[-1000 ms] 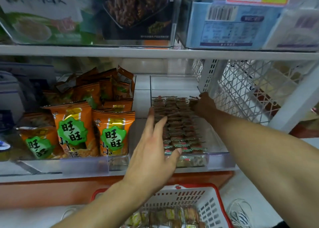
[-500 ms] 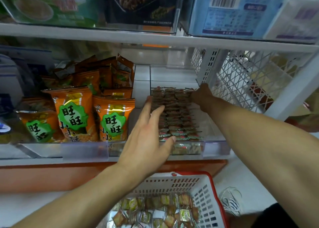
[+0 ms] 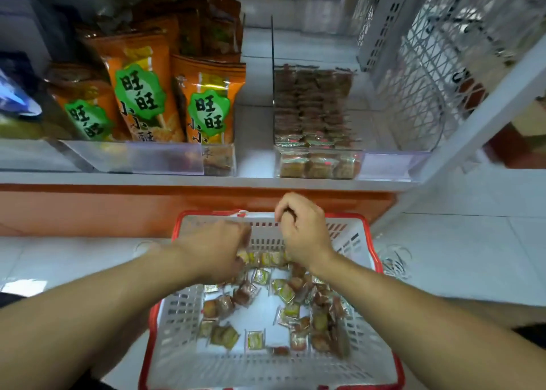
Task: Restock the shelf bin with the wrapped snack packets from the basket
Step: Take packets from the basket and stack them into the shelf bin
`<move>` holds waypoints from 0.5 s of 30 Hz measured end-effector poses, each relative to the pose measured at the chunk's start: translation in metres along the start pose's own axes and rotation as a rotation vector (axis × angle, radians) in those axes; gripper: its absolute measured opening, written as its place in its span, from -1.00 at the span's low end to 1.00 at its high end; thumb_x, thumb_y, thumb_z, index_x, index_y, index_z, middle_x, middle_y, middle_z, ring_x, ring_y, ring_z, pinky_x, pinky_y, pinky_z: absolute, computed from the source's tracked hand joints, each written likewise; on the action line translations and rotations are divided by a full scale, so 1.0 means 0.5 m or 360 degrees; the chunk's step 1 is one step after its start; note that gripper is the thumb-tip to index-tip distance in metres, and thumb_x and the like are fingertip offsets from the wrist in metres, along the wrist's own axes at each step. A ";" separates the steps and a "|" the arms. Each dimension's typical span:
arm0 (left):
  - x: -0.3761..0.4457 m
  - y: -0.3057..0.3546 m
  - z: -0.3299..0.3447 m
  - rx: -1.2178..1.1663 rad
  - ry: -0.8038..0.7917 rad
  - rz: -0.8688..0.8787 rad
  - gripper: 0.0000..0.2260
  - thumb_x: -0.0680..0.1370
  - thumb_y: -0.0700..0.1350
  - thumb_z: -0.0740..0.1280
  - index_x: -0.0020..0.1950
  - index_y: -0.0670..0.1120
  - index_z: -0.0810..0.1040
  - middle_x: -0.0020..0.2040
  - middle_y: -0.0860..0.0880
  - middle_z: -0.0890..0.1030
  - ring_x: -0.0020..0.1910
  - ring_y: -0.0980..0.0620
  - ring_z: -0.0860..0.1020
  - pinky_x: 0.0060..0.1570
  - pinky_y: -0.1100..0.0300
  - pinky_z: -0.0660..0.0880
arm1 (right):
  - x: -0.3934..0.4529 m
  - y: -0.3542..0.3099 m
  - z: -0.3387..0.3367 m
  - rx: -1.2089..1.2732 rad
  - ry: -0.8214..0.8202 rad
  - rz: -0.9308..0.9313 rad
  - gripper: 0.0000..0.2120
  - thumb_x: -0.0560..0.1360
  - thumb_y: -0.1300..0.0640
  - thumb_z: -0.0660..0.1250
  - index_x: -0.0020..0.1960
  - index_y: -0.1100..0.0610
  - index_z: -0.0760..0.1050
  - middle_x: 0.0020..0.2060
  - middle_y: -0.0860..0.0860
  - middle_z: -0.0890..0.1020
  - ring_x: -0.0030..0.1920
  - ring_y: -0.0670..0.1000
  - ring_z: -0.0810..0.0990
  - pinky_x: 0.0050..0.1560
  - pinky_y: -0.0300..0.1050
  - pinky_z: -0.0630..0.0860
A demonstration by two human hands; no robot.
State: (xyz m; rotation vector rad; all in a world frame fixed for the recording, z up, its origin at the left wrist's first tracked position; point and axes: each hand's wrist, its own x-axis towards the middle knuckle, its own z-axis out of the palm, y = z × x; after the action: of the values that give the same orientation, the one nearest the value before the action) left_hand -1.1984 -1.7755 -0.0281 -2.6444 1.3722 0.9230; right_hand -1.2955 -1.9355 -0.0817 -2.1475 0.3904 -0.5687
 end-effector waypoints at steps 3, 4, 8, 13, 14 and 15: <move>0.036 -0.026 0.100 -0.0144 -0.0281 -0.0124 -0.66 0.56 -0.01 0.36 0.31 -0.01 0.45 0.33 -0.07 0.54 0.24 -0.07 0.53 0.19 0.13 0.47 | -0.099 0.162 0.048 -0.0646 -0.0744 0.0564 -0.63 0.50 0.34 0.28 0.19 -0.04 0.56 0.22 -0.08 0.57 0.25 -0.03 0.52 0.18 -0.23 0.33; 0.049 -0.038 0.129 -0.0223 -0.0335 -0.0178 -0.62 0.57 -0.01 0.37 0.36 -0.03 0.44 0.36 -0.09 0.53 0.26 -0.08 0.52 0.19 0.15 0.46 | -0.121 0.200 0.055 -0.0753 -0.0863 0.0658 -0.53 0.49 0.34 0.30 0.30 -0.06 0.50 0.35 -0.06 0.50 0.35 0.00 0.46 0.29 -0.20 0.31; 0.098 -0.097 0.214 -0.0275 -0.0409 -0.0388 -0.44 0.54 0.03 0.41 0.50 -0.06 0.38 0.46 -0.15 0.44 0.37 -0.14 0.48 0.32 0.09 0.45 | -0.147 0.277 0.096 -0.0961 -0.1070 0.0617 -0.32 0.45 0.38 0.30 0.50 -0.03 0.32 0.50 0.00 0.35 0.51 0.07 0.29 0.48 -0.03 0.29; 0.193 -0.121 0.304 -0.0431 -0.0251 -0.0441 -0.66 0.58 -0.10 0.31 0.36 -0.03 0.47 0.35 -0.12 0.53 0.22 -0.10 0.55 0.20 0.14 0.49 | -0.110 0.318 0.173 -0.1038 -0.1112 0.0670 -0.25 0.48 0.31 0.32 0.59 -0.01 0.16 0.56 0.04 0.27 0.56 0.13 0.19 0.58 0.09 0.14; 0.211 -0.118 0.322 -0.0486 -0.0238 -0.0429 -0.70 0.58 -0.16 0.32 0.31 -0.04 0.50 0.31 -0.12 0.56 0.15 -0.06 0.56 0.15 0.17 0.49 | -0.110 0.324 0.188 -0.1022 -0.1120 0.0726 -0.27 0.51 0.25 0.32 0.60 -0.02 0.14 0.56 0.05 0.25 0.57 0.15 0.17 0.57 0.14 0.15; 0.228 -0.115 0.339 -0.0514 -0.0234 -0.0416 -0.68 0.56 -0.21 0.34 0.32 -0.04 0.50 0.32 -0.11 0.57 0.13 -0.03 0.56 0.17 0.19 0.49 | -0.113 0.331 0.202 -0.1005 -0.1121 0.0778 -0.29 0.53 0.21 0.32 0.60 -0.03 0.13 0.57 0.07 0.22 0.57 0.18 0.15 0.54 0.18 0.19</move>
State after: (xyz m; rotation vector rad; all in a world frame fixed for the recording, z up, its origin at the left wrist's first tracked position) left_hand -1.1884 -1.7772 -0.2402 -2.8140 0.8827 1.3655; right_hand -1.3024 -1.9385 -0.2834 -2.5225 0.7204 0.6640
